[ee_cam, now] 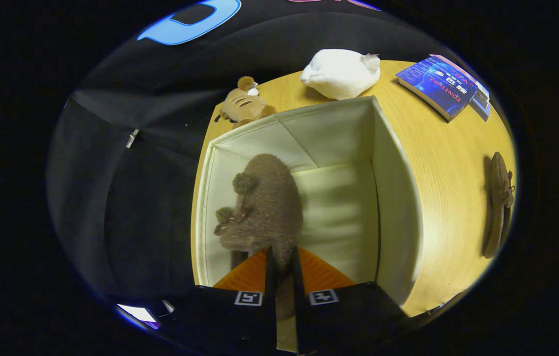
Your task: Open the storage box then place both shoes into the box .Put the left shoe in first, then the right shoe, with the right side of both shoes facing outward in a uniform manner.
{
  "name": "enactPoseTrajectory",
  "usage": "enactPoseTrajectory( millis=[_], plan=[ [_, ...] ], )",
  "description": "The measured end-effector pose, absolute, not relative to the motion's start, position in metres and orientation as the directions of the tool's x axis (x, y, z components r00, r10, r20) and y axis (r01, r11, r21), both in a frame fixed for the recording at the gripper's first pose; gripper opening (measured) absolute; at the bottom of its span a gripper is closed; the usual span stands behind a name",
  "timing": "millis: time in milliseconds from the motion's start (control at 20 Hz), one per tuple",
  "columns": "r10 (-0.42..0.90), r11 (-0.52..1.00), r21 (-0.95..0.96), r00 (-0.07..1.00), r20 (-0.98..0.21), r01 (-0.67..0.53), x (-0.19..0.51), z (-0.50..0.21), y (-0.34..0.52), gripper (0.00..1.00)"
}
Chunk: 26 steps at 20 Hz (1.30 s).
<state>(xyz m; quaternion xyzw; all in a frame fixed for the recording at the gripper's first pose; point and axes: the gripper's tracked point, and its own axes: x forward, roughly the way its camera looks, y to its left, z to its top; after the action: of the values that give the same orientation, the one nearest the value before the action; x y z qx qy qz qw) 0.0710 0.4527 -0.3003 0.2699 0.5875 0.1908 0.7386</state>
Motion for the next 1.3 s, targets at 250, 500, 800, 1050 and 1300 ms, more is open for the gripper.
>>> enactPoseTrajectory(
  millis=[250,500,800,1050,1300],
  plan=[
    [0.615,0.769,0.639,0.254,-0.747,0.017,0.080,-0.291,0.452,0.71],
    [0.635,0.750,0.661,0.289,-0.716,-0.012,0.081,-0.271,0.438,0.72],
    [0.646,0.734,0.674,0.390,-0.657,-0.080,0.092,-0.232,0.375,0.72],
    [0.604,0.746,0.664,0.474,-0.640,-0.053,0.106,-0.219,0.286,0.72],
    [0.507,0.808,0.590,0.506,-0.698,0.005,0.103,-0.245,0.179,0.72]
  ],
)
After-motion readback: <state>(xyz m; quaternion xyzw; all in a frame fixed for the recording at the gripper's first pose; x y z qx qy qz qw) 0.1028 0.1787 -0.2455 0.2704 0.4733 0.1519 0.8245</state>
